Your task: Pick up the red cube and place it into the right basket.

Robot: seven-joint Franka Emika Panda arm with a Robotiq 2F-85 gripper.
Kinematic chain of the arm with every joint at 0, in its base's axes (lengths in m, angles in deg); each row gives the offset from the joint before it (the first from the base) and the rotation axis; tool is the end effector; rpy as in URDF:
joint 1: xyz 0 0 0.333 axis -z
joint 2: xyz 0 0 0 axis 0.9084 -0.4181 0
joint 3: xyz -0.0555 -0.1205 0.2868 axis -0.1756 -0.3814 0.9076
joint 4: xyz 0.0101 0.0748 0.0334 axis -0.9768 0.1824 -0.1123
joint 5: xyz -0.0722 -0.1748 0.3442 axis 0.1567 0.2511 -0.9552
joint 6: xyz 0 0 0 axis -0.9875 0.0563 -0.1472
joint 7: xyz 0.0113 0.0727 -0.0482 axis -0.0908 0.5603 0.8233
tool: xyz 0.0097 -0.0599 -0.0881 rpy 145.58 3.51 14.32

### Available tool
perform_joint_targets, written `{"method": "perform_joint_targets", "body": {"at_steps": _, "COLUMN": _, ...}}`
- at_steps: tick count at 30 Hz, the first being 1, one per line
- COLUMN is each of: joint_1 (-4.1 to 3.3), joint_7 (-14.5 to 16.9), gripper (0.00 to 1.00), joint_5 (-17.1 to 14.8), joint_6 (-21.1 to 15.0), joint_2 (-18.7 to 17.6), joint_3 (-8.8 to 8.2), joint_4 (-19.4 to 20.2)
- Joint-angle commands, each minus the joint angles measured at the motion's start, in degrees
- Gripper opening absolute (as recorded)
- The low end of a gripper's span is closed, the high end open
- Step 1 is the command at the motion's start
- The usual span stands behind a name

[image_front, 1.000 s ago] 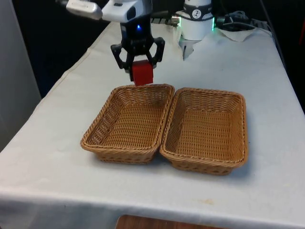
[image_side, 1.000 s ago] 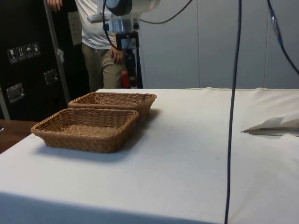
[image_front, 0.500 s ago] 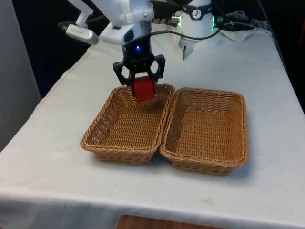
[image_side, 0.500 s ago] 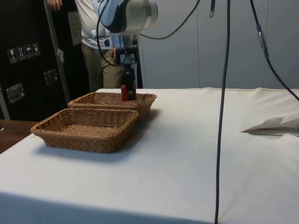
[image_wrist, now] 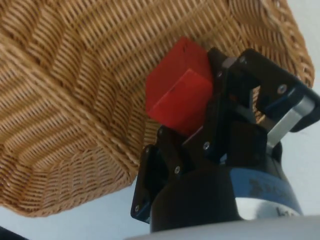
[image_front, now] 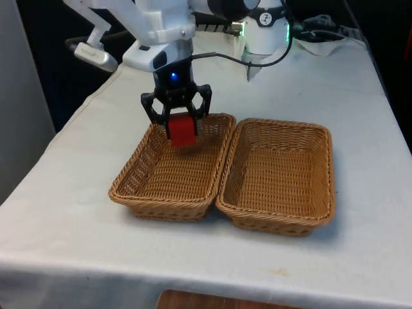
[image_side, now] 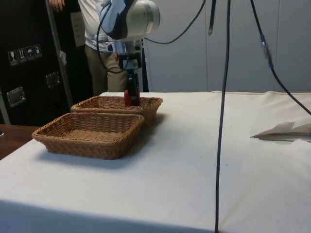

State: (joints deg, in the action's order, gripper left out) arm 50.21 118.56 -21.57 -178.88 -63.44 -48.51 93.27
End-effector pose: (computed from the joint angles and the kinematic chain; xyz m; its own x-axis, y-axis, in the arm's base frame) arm 0.6353 -0.1592 0.2262 0.9520 0.3061 0.0015 0.3059 -0.9513 -0.0384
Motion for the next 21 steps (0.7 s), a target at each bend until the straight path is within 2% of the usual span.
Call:
{"method": "perform_joint_targets", "body": {"at_steps": 1, "joint_1": 0.57, "joint_7": -0.1, "gripper": 0.02, "joint_5": -0.4, "joint_6": 0.7, "joint_2": -0.9, "joint_3": 0.06, "joint_4": -1.2}}
{"method": "perform_joint_targets", "body": {"at_steps": 4, "joint_1": 0.74, "joint_7": -0.2, "gripper": 0.02, "joint_5": -1.5, "joint_6": 0.9, "joint_2": -2.6, "joint_3": -0.34, "joint_4": -2.5}}
{"method": "perform_joint_targets", "body": {"at_steps": 5, "joint_1": 0.34, "joint_7": 0.0, "gripper": 0.02, "joint_5": -1.2, "joint_6": 0.6, "joint_2": -2.1, "joint_3": -0.57, "joint_4": -1.9}}
{"method": "perform_joint_targets", "body": {"at_steps": 6, "joint_1": 0.86, "joint_7": -0.2, "gripper": 0.02, "joint_5": -1.8, "joint_6": 0.8, "joint_2": -3.0, "joint_3": -0.34, "joint_4": -2.8}}
{"method": "perform_joint_targets", "body": {"at_steps": 10, "joint_1": 1.2, "joint_7": -0.2, "gripper": 0.02, "joint_5": -3.8, "joint_6": 0.7, "joint_2": -5.0, "joint_3": -0.29, "joint_4": -4.1}}
{"method": "perform_joint_targets", "body": {"at_steps": 11, "joint_1": 0.74, "joint_7": -0.1, "gripper": 0.02, "joint_5": -3.4, "joint_6": 0.6, "joint_2": -4.5, "joint_3": -0.63, "joint_4": -3.5}}
{"method": "perform_joint_targets", "body": {"at_steps": 12, "joint_1": 1.26, "joint_7": -0.3, "gripper": 0.02, "joint_5": -4.2, "joint_6": 0.7, "joint_2": -5.4, "joint_3": -0.29, "joint_4": -4.4}}
{"method": "perform_joint_targets", "body": {"at_steps": 14, "joint_1": 1.38, "joint_7": -0.3, "gripper": 0.02, "joint_5": -5.0, "joint_6": 0.9, "joint_2": -6.1, "joint_3": -0.34, "joint_4": -4.8}}
{"method": "perform_joint_targets", "body": {"at_steps": 21, "joint_1": 1.2, "joint_7": -0.1, "gripper": 0.02, "joint_5": -6.4, "joint_6": 1.1, "joint_2": -6.8, "joint_3": -0.63, "joint_4": -5.3}}
